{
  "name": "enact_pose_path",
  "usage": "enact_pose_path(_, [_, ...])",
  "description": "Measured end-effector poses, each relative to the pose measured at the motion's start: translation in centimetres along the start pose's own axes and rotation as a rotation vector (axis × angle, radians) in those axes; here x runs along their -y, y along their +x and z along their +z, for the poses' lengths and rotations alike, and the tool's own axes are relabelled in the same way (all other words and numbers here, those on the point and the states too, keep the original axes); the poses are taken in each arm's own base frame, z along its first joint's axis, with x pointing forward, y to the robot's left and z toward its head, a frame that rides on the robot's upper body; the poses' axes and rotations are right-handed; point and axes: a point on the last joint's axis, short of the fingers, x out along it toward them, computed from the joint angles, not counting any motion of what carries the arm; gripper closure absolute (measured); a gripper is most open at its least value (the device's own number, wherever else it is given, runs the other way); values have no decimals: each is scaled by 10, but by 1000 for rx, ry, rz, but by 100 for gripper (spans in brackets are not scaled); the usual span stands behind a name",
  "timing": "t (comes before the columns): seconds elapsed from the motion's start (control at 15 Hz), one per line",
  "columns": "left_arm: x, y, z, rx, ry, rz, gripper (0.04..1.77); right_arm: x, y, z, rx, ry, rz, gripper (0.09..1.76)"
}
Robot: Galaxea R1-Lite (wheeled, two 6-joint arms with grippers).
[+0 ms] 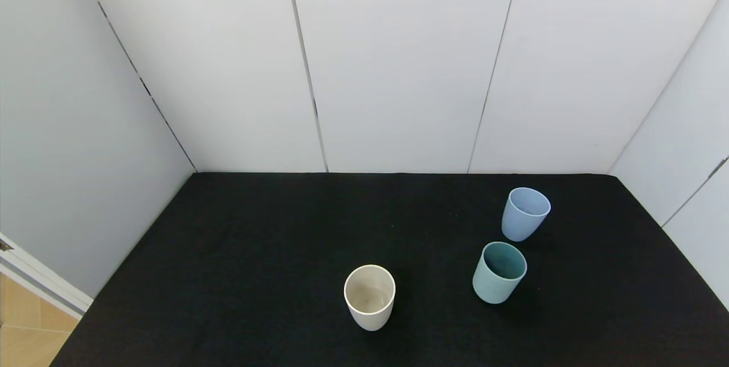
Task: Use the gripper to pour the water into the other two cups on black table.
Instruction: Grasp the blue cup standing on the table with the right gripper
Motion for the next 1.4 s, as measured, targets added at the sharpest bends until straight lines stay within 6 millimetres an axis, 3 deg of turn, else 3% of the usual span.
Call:
enact_pose_path(0.27, [0, 0, 0, 0, 0, 0, 9, 0, 0, 0, 0, 8, -2, 15])
enact_pose_path(0.53, [0, 0, 0, 0, 0, 0, 9, 0, -8, 12, -48, 37, 2, 15])
enact_pose_path(0.93, [0, 0, 0, 0, 1, 0, 9, -2, -10, 60, -50, 38, 9, 15])
enact_pose_path(1.13, [0, 0, 0, 0, 0, 0, 9, -3, 8, 95, -130, 38, 1, 15])
enact_pose_path(1.4, [0, 0, 0, 0, 1, 0, 9, -4, 60, 132, -261, 35, -34, 15])
